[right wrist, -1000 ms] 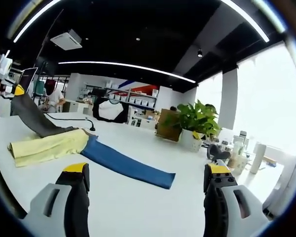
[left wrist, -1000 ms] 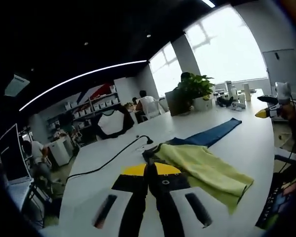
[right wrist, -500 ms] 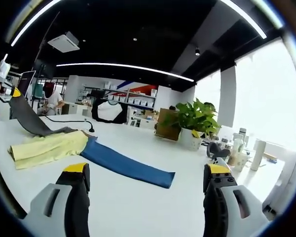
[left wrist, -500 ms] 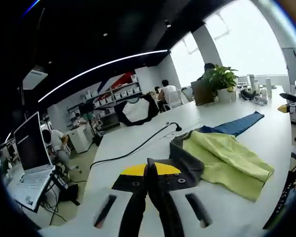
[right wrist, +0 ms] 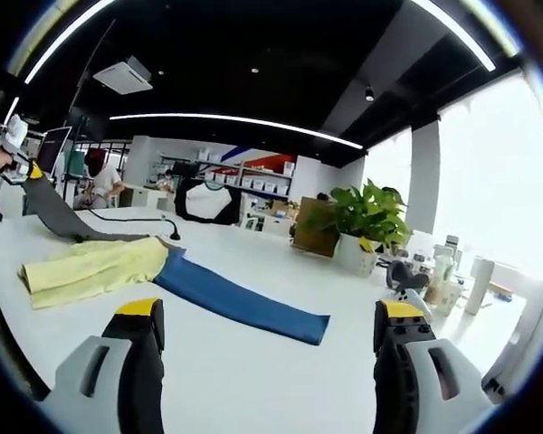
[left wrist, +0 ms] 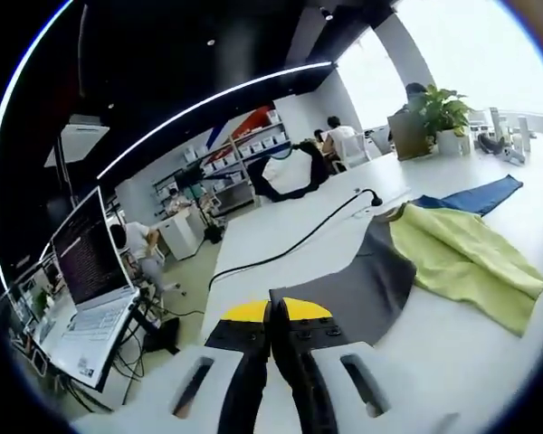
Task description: Fold the garment on the visible template until the final outline fits inside the template.
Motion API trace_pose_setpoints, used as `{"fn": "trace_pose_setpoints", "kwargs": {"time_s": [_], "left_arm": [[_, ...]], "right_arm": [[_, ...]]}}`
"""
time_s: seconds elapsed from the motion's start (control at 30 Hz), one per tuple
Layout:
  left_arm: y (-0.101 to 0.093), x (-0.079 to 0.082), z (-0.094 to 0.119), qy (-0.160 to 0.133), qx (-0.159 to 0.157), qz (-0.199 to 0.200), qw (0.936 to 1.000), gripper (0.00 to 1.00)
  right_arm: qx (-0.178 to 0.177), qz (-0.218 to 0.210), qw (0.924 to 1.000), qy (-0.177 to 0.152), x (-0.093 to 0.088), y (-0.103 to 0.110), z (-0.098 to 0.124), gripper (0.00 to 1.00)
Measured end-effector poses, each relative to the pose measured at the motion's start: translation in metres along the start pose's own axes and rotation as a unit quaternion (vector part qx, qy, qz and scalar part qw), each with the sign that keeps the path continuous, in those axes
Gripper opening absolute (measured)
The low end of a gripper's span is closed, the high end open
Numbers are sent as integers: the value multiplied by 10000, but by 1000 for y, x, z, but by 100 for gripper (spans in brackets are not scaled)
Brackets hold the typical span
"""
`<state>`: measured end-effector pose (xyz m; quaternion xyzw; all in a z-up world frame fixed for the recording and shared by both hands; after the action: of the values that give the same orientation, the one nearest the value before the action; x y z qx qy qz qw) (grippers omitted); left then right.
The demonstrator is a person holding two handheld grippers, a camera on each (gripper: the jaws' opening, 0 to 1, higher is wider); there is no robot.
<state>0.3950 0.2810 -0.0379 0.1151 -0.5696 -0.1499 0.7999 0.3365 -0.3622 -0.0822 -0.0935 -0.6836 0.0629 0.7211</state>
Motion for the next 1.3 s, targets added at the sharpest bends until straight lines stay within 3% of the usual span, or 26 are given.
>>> {"fn": "trace_pose_setpoints", "kwargs": {"time_s": [0.5, 0.9, 1.1, 1.3], "left_arm": [[54, -9, -38, 473, 438, -321, 9974, 4], [81, -44, -77, 929, 634, -380, 9929, 4], [78, -69, -83, 1110, 587, 42, 9921, 4], [81, -90, -87, 1279, 586, 170, 9899, 4]], "right_arm": [[-68, 11, 10000, -24, 2, -5, 0, 99], [-72, -5, 10000, -34, 3, -6, 0, 99], [-60, -1, 10000, -24, 4, -5, 0, 99], [-77, -26, 10000, -10, 3, -7, 0, 99]]}}
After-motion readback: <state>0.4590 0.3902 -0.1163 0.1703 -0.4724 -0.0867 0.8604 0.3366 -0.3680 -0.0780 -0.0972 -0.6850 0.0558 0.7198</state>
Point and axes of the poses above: the point that each gripper's makers call its tool centre point, and the gripper's own axes: z roughly backward along the fingers, y roughly to its left, x roughly out of its top, the point moved 1 cm from there along z, roughly backward along the fingers, and after that the axes turned 6 degrees about -x, right-handed, at the moved point
